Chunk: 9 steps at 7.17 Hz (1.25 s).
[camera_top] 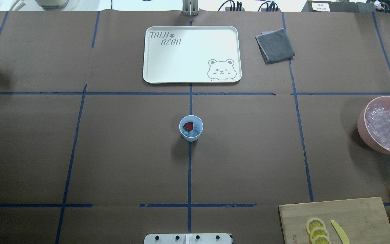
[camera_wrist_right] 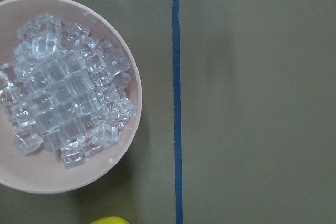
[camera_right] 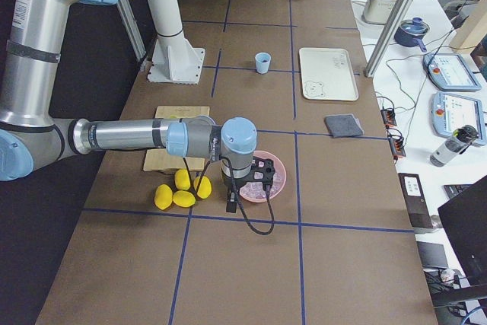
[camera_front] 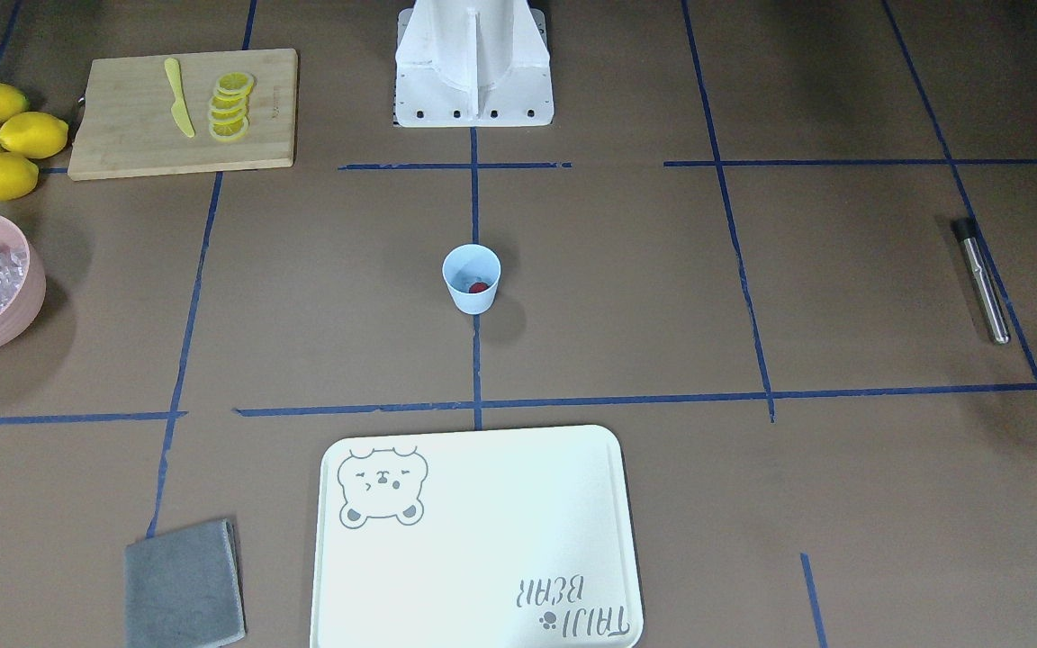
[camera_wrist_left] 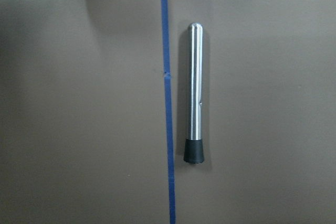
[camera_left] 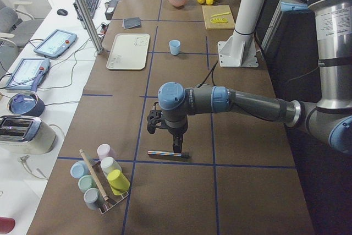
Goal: Mash ice and strawberries in cup
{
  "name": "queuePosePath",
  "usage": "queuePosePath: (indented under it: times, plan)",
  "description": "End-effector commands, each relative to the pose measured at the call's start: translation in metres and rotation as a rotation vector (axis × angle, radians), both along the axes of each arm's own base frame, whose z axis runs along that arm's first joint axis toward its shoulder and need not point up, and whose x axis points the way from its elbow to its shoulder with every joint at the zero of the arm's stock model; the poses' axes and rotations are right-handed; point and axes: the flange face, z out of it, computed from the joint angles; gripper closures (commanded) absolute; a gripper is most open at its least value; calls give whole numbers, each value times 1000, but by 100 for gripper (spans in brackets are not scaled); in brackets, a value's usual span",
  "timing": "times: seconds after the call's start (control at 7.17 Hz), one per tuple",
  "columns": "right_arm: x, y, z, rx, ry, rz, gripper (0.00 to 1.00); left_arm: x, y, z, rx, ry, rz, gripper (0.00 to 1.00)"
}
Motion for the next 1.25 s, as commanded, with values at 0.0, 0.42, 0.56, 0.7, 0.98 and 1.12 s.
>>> queuePosePath:
  times: [0.0, 0.42, 0.56, 0.7, 0.98, 1.12]
  plan:
    - [0, 0, 0, 0, 2, -1, 0, -7, 0, 16, 11, -6, 32, 0]
    - [0, 0, 1, -4, 0, 1, 0, -19, 4, 20, -4, -4, -5, 0]
    - [0, 0, 0, -1, 0, 1, 0, -22, 7, 21, -8, -4, -14, 0]
    - [0, 1, -1, -1, -1, 2, 0, -24, 7, 23, -12, -8, -18, 0]
    - [0, 1, -1, 0, -1, 3, 0, -24, 8, 23, -12, -8, -18, 0]
    - [0, 0, -5, 4, -3, 5, 0, -24, 7, 23, -11, -7, -21, 0]
